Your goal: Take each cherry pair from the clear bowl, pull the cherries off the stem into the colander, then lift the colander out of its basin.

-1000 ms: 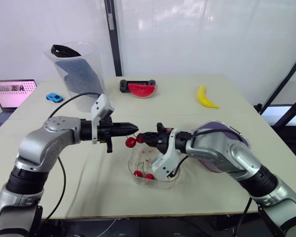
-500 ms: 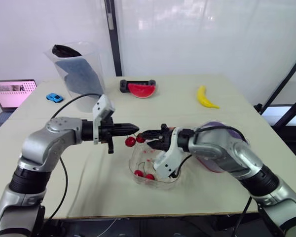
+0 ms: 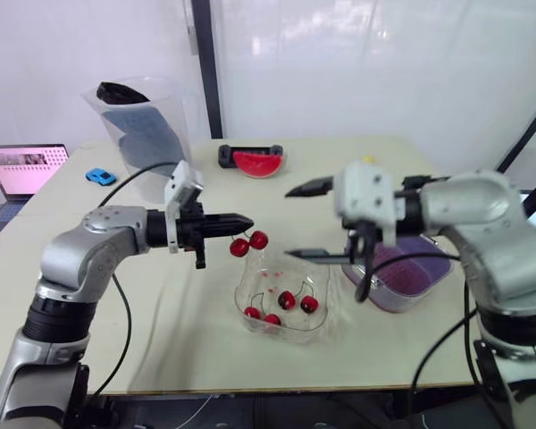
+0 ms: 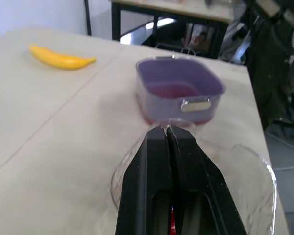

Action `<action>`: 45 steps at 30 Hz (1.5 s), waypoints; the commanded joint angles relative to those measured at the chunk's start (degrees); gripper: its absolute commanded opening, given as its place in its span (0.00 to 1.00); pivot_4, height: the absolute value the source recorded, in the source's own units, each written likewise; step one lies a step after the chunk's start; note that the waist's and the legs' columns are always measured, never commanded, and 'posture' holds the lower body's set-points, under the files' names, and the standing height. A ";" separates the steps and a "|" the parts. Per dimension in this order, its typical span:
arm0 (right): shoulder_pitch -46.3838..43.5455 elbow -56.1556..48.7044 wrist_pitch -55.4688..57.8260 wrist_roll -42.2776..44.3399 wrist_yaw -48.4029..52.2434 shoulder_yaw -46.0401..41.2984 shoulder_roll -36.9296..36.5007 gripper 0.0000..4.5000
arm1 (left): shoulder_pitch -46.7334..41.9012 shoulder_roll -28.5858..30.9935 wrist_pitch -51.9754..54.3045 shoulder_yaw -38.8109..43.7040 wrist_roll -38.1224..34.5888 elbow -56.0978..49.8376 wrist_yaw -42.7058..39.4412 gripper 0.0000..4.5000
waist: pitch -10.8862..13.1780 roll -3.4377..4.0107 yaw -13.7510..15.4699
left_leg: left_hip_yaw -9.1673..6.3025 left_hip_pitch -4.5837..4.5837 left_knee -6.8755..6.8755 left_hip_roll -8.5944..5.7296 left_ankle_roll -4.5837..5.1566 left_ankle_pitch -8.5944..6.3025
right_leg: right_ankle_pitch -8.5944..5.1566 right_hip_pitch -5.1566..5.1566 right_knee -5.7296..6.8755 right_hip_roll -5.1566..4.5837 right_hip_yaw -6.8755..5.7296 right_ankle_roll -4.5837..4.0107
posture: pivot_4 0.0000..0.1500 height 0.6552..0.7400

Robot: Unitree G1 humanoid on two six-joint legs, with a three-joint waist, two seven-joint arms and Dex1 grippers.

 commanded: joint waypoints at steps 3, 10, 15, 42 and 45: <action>-1.53 6.36 20.03 12.26 -5.83 -8.77 1.72 0.99 | -0.97 -2.15 -4.21 4.44 -4.17 -2.93 -1.84 0.00 | 0.00 0.00 0.38 | 0.04 0.00 0.04 -0.03 0.03 -0.01 | 0.00 0.04 -0.02 -0.04 0.01 0.00 | 1.00 1.00; 5.00 1.80 19.36 16.54 -15.06 -7.98 7.05 0.99 | -0.01 -3.65 -2.75 5.43 -7.90 -5.54 -0.45 0.00 | 0.00 0.00 -0.06 | 0.11 -0.01 0.01 -0.02 0.06 -0.03 | 0.00 -0.04 0.01 -0.03 0.07 0.00 | 1.00 1.00; 6.94 2.08 13.74 16.03 -18.37 -3.69 7.46 0.99 | -0.22 -3.79 -2.02 4.52 -8.53 -6.02 -0.07 0.00 | 0.00 0.00 -0.09 | 0.10 -0.01 0.02 -0.03 0.06 -0.03 | 0.00 -0.06 0.05 -0.03 0.06 0.00 | 1.00 1.00; 7.27 6.40 6.03 20.16 -21.15 2.76 4.08 0.33 | -1.42 -3.56 -0.67 3.06 -8.09 -5.92 0.89 0.00 | 0.00 0.00 -0.19 | 0.09 -0.01 0.01 -0.02 0.06 -0.03 | 0.00 -0.05 0.01 -0.02 0.05 0.00 | 1.00 1.00; 7.36 6.54 5.33 20.39 -20.94 2.98 3.25 0.33 | -1.38 -3.46 -0.82 2.99 -8.03 -5.82 0.87 0.00 | 0.00 0.00 -0.18 | 0.09 -0.01 0.00 -0.02 0.06 -0.03 | 0.00 -0.06 0.01 -0.01 0.05 0.00 | 1.00 1.00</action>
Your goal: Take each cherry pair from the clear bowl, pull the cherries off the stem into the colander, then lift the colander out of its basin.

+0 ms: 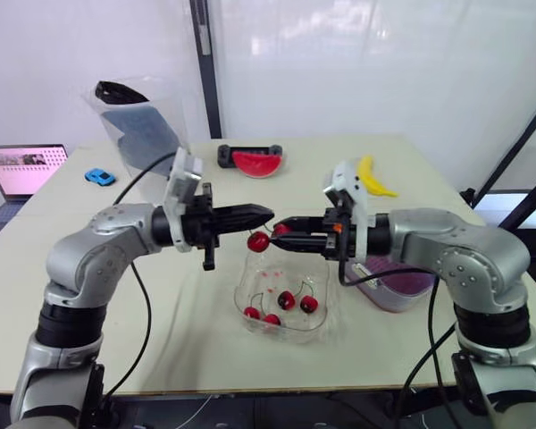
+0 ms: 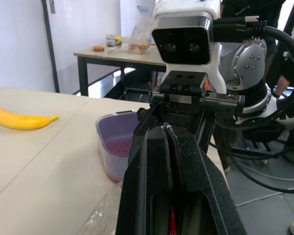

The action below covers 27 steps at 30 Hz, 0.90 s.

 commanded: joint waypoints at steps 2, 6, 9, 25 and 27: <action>0.02 -0.57 -1.77 0.43 0.80 -0.54 -1.88 0.33 | -1.55 0.53 -0.64 0.80 -0.20 -0.57 -0.06 0.00 | 0.00 0.00 0.06 | 0.00 0.00 0.00 0.00 0.00 0.00 | 0.00 0.01 -0.01 0.00 0.00 0.00 | 1.00 1.00; 0.96 -0.37 -2.32 0.03 1.93 0.10 -4.20 0.33 | -1.47 0.47 -0.75 0.91 -0.20 -0.61 0.05 0.00 | 0.00 0.00 0.12 | 0.00 0.00 0.00 0.00 0.01 0.00 | 0.00 0.01 -0.02 0.00 0.00 0.00 | 1.00 1.00; 2.49 0.35 -2.48 -0.27 3.49 0.50 -6.91 0.33 | -1.60 0.17 -1.18 1.02 -0.18 -0.31 0.37 0.00 | 0.00 0.00 0.15 | 0.01 0.00 0.01 0.00 0.01 -0.01 | 0.00 0.02 -0.02 0.00 0.00 0.00 | 1.00 1.00; 6.34 10.76 -10.58 -9.25 4.42 -3.80 -20.73 0.33 | 0.09 -0.98 -1.91 1.18 -0.41 -1.09 1.55 0.00 | 0.01 -0.01 1.18 | 0.06 0.00 0.04 -0.01 0.03 -0.02 | 0.00 0.07 -0.11 -0.01 0.02 0.00 | 1.00 1.00; 7.51 14.72 -13.57 -11.93 5.51 -4.18 -24.01 0.33 | 0.73 -0.85 -1.99 1.05 -0.42 -1.40 1.41 0.00 | 0.01 -0.01 1.39 | 0.08 0.00 0.04 -0.02 0.04 -0.02 | 0.00 0.15 -0.29 0.00 0.01 0.00 | 1.00 1.00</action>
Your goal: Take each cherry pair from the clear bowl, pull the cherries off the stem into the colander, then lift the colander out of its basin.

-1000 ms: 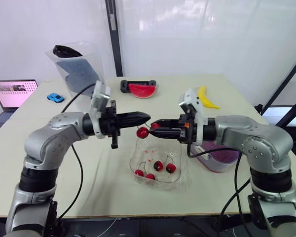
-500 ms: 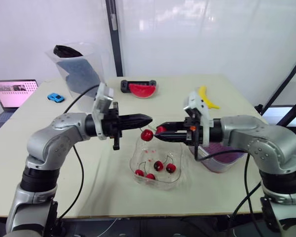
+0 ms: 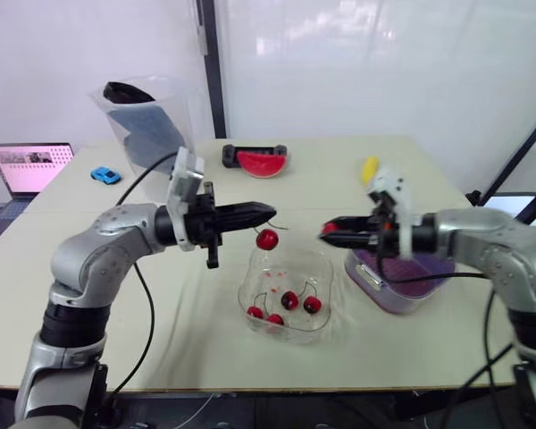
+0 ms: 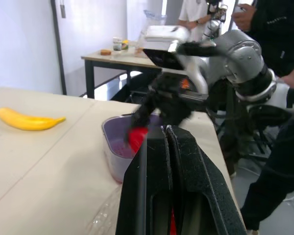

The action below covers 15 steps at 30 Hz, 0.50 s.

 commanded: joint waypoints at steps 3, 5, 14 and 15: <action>3.83 9.60 -8.62 -9.36 3.57 -0.84 -8.82 0.33 | 0.72 0.61 -1.63 1.29 -0.04 -1.21 -0.52 0.00 | 0.00 0.00 0.05 | 0.04 0.00 -0.01 0.01 0.04 -0.02 | 0.00 0.04 -0.13 0.00 0.01 0.00 | 1.00 1.00; 5.91 12.25 -9.78 -11.54 3.73 0.07 -9.78 0.33 | 0.97 0.48 -2.11 1.01 0.39 -1.21 -0.45 0.00 | 0.00 0.00 -0.04 | 0.05 0.00 -0.03 0.02 0.05 -0.03 | 0.00 0.03 -0.13 0.00 0.02 0.00 | 1.00 1.00; 9.21 17.25 -12.37 -14.48 4.20 0.09 -6.51 0.46 | 1.14 -0.66 -3.76 0.70 1.83 -1.65 1.58 0.00 | 0.00 0.01 0.01 | 0.06 0.01 0.00 0.04 0.04 -0.03 | 0.00 0.06 -0.15 0.01 0.04 0.00 | 1.00 1.00; 9.03 17.09 -12.22 -14.46 4.43 -0.21 -6.65 0.53 | 1.41 -0.49 -3.85 0.66 2.02 -1.66 1.57 0.00 | 0.01 0.01 0.02 | 0.05 0.01 0.00 0.04 0.04 -0.03 | 0.00 0.06 -0.15 0.02 0.03 0.00 | 1.00 1.00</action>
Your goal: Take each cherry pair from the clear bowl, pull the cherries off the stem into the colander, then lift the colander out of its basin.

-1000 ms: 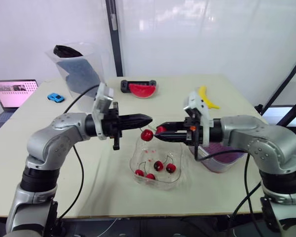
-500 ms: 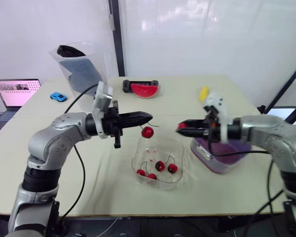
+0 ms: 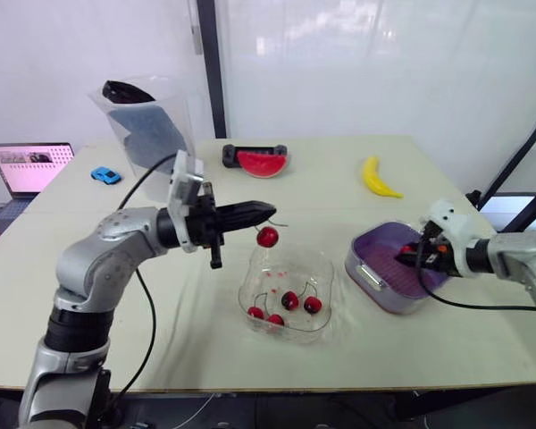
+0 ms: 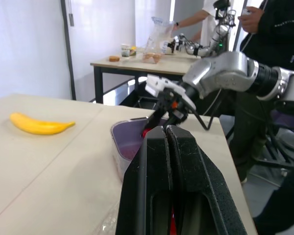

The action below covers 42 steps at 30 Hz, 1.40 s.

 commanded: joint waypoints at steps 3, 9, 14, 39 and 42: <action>-2.12 -0.28 -3.14 -0.09 2.80 -4.03 -2.10 0.82 | 0.06 -0.01 -1.91 1.42 0.72 -1.22 1.20 0.00 | 0.01 0.02 0.04 | 0.00 0.00 -0.01 0.00 0.00 0.00 | 0.00 0.00 -0.01 0.00 0.00 0.00 | 1.00 1.00; -7.66 -3.60 -1.65 5.81 10.15 -6.99 -3.68 0.99 | -1.66 -1.09 -1.66 1.93 -0.10 -0.92 2.47 0.00 | 0.02 0.02 0.04 | 0.00 -0.01 -0.01 0.00 0.00 0.00 | 0.00 0.03 -0.07 0.00 -0.01 0.00 | 1.00 1.00; -10.25 -11.98 1.58 11.50 11.36 -6.48 -0.02 0.99 | -1.46 -2.04 -1.56 1.82 -0.47 -0.84 2.89 0.00 | 0.02 0.02 -0.03 | -0.03 0.01 -0.02 0.02 0.00 0.00 | 0.00 0.04 -0.07 0.01 -0.02 0.00 | 1.00 1.00; -17.04 -22.87 9.94 20.88 -3.40 2.47 27.63 0.34 | -1.51 -2.68 -0.03 1.00 -1.54 -2.46 4.40 0.00 | 0.02 0.00 -0.10 | -0.11 -0.04 0.05 -0.01 -0.24 0.14 | 0.01 0.02 -0.05 -0.01 -0.06 0.01 | 1.00 1.00; -16.79 -23.08 9.84 20.69 -3.65 2.76 27.49 0.34 | -1.52 -2.59 -0.03 0.95 -1.46 -2.33 4.32 0.00 | 0.02 0.00 -0.12 | -0.11 -0.04 0.05 -0.01 -0.22 0.12 | 0.01 0.02 -0.05 -0.01 -0.06 0.01 | 1.00 1.00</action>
